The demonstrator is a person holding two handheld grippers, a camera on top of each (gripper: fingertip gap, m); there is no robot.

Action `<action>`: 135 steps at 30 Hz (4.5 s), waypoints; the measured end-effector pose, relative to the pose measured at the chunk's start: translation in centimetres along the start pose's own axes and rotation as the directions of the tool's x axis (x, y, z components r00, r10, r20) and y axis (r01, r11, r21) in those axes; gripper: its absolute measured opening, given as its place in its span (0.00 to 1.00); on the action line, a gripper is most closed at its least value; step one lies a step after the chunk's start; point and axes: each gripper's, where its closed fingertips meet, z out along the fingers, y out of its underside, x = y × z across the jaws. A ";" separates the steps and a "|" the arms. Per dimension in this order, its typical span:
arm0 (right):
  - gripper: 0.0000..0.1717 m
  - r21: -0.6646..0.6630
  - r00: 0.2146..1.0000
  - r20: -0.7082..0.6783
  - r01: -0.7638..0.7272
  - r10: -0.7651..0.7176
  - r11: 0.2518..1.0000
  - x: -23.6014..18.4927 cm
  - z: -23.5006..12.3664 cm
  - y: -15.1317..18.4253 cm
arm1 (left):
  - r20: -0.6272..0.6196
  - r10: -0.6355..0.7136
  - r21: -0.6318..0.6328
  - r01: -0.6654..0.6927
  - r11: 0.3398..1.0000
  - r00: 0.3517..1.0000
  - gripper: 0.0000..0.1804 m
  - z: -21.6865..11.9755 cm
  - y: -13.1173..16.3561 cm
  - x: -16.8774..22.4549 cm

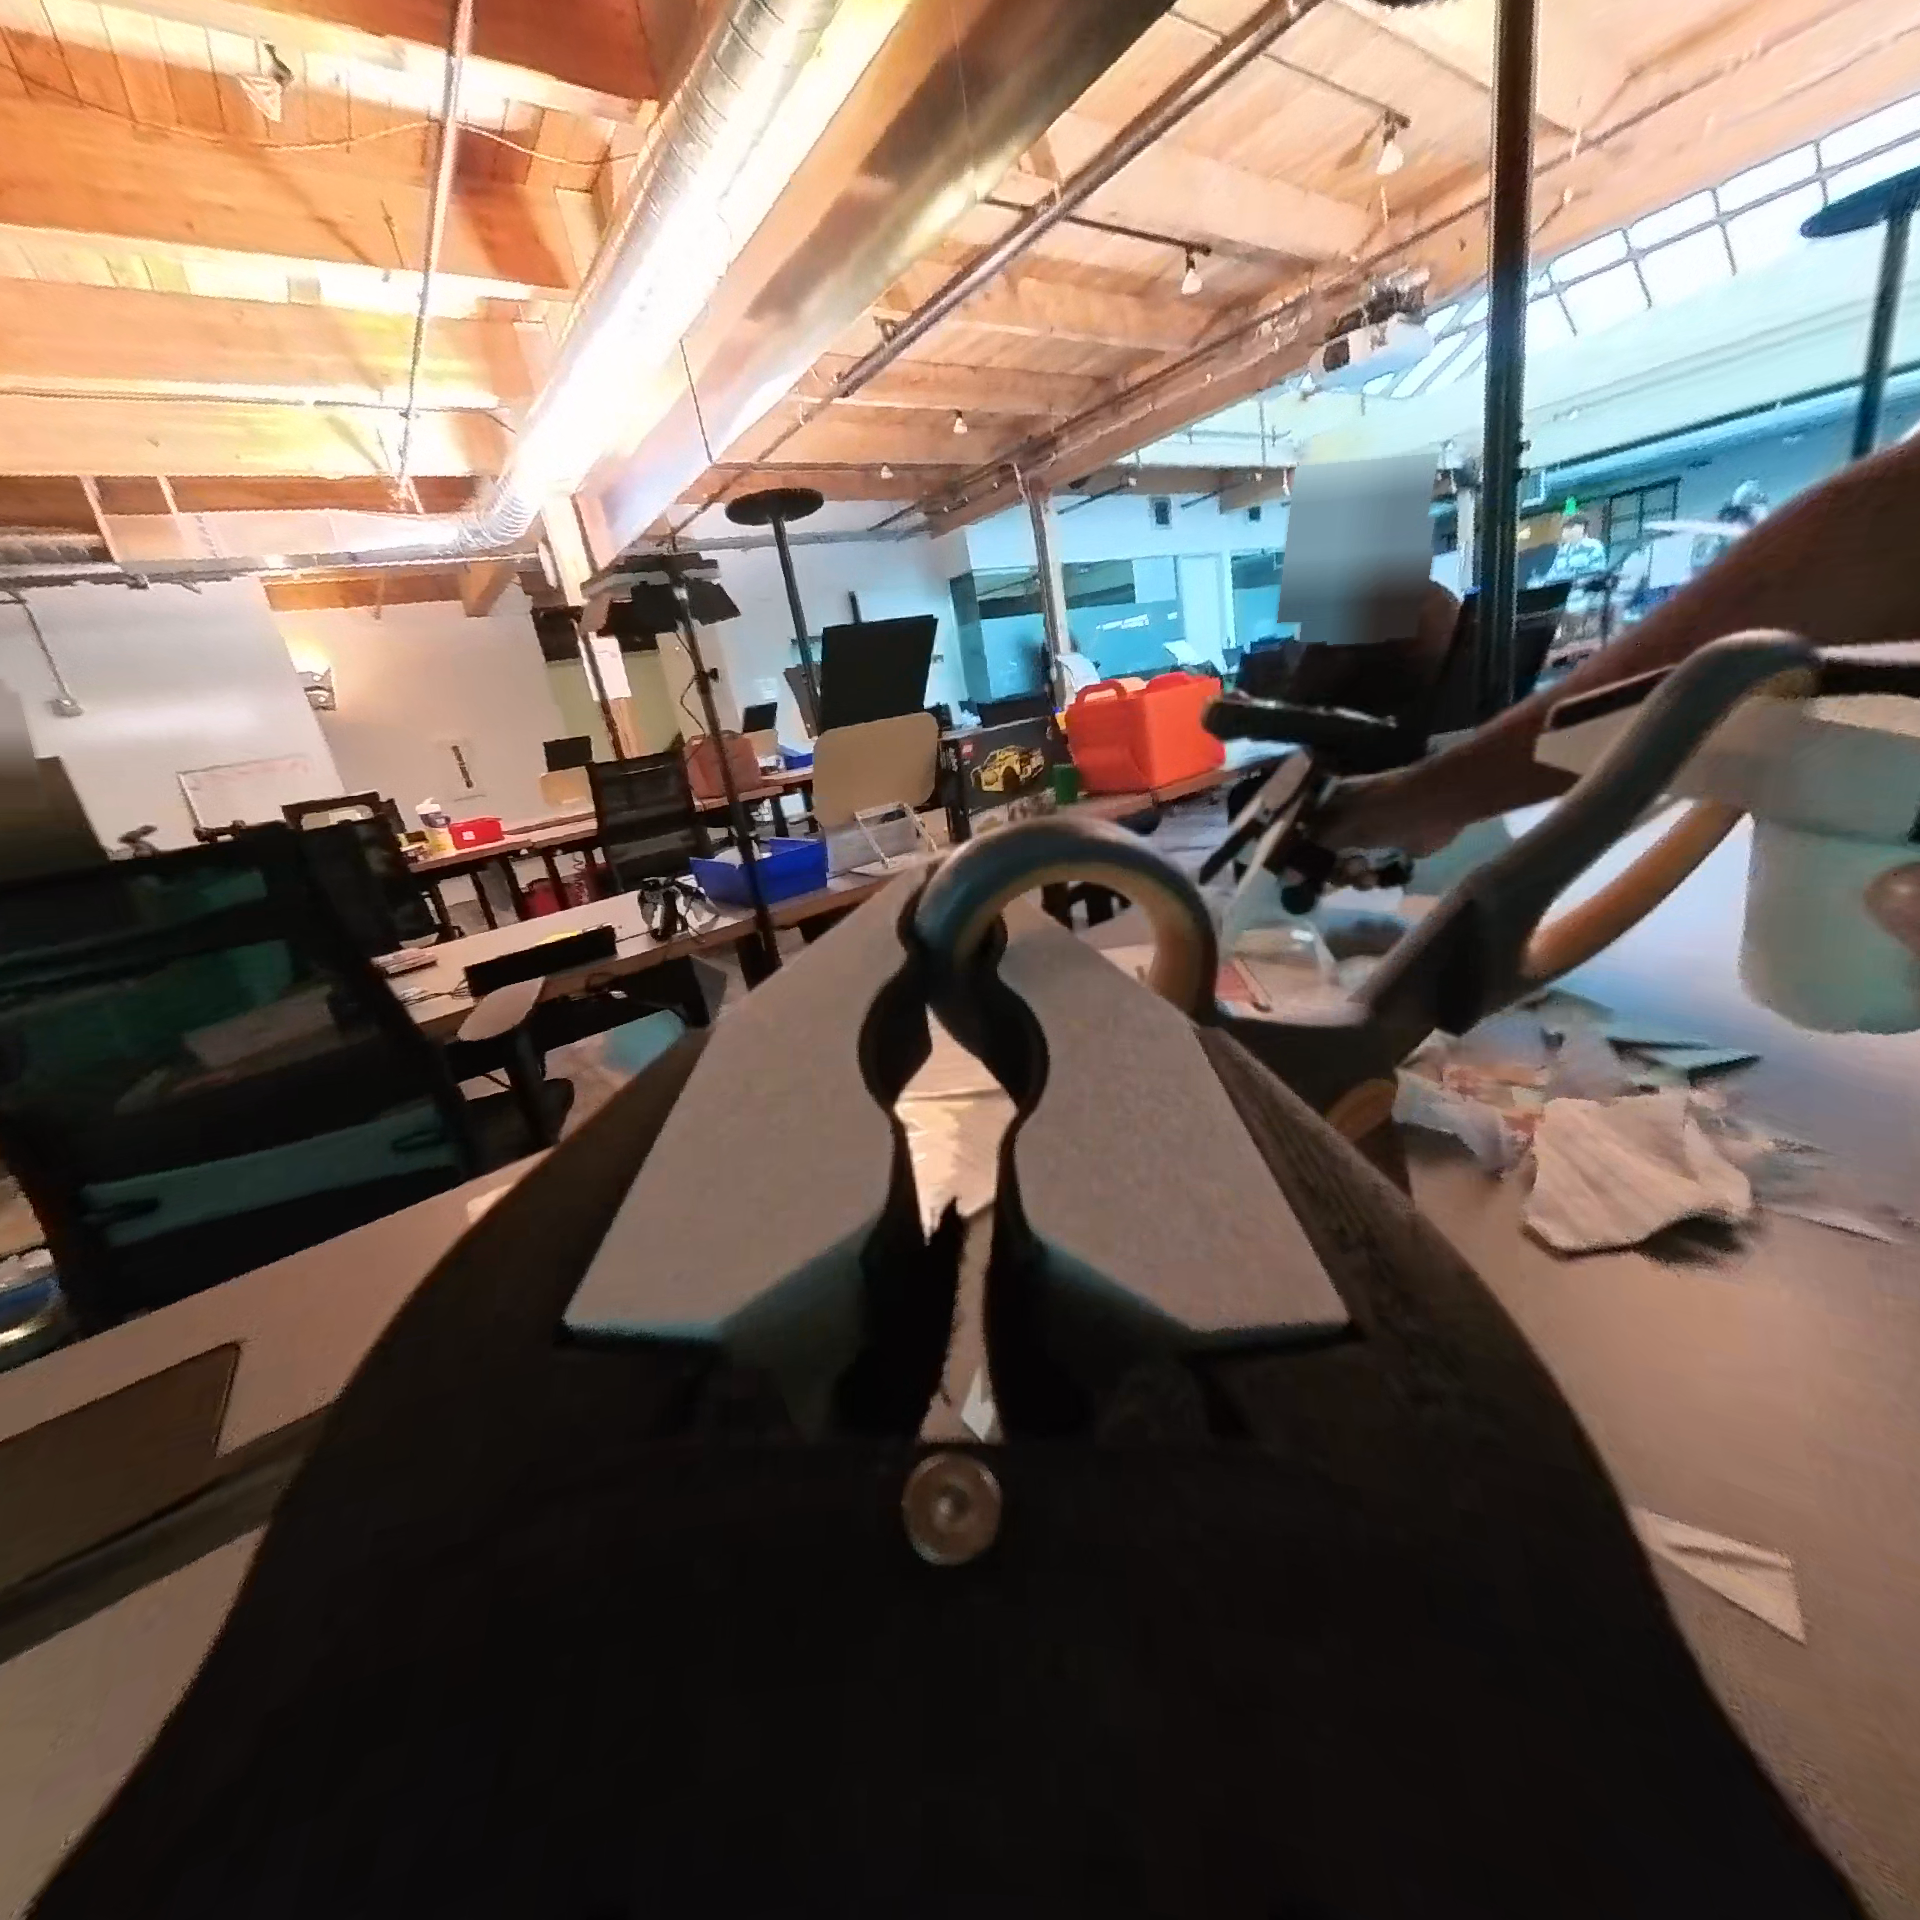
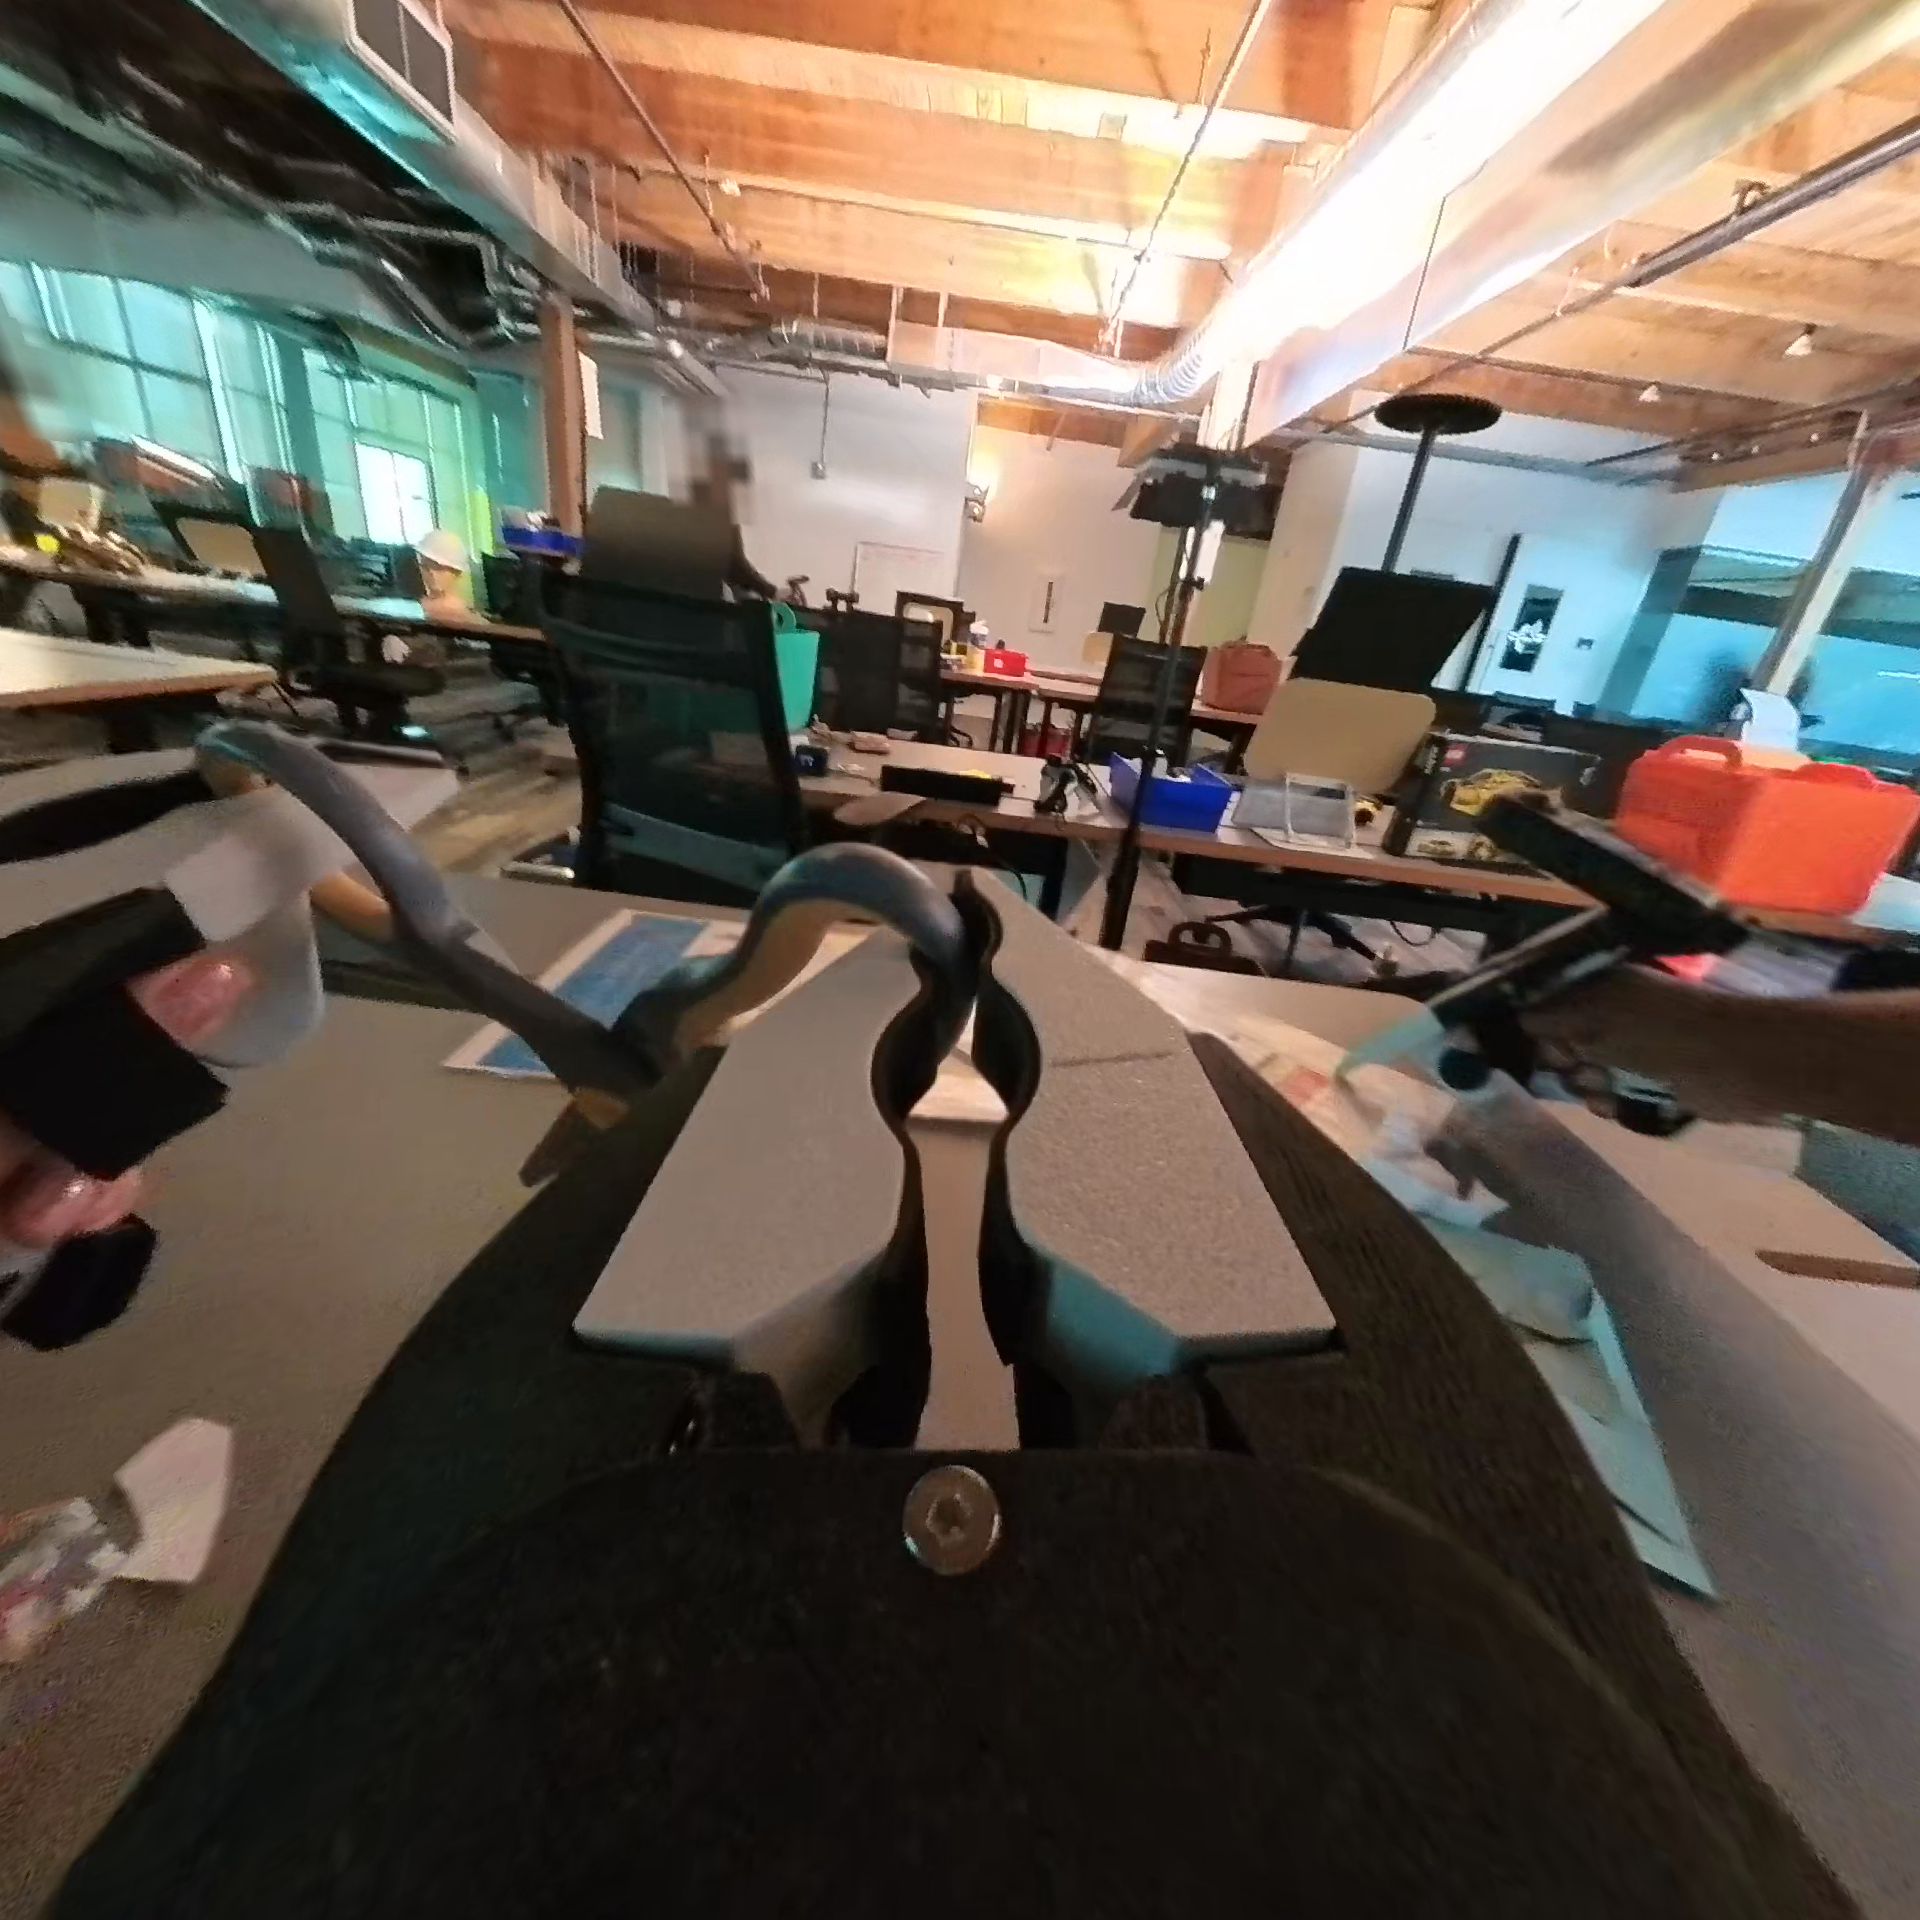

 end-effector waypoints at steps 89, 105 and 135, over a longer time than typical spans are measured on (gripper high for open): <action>0.00 -0.001 0.976 0.136 -0.174 0.173 0.985 -1.4 -0.5 0.2 | -0.008 -0.129 -0.075 0.128 0.989 0.992 0.00 -3.0 -0.7 0.2; 0.00 -0.044 0.957 0.213 -0.190 0.195 0.981 -4.0 0.0 0.9 | 0.038 -0.203 -0.078 0.205 0.976 0.978 0.00 -4.4 0.6 -0.8; 0.00 0.033 0.945 0.283 -0.183 0.167 0.982 -7.3 -1.2 -2.4 | -0.026 -0.242 -0.051 0.240 0.969 0.970 0.00 -3.5 -1.2 2.0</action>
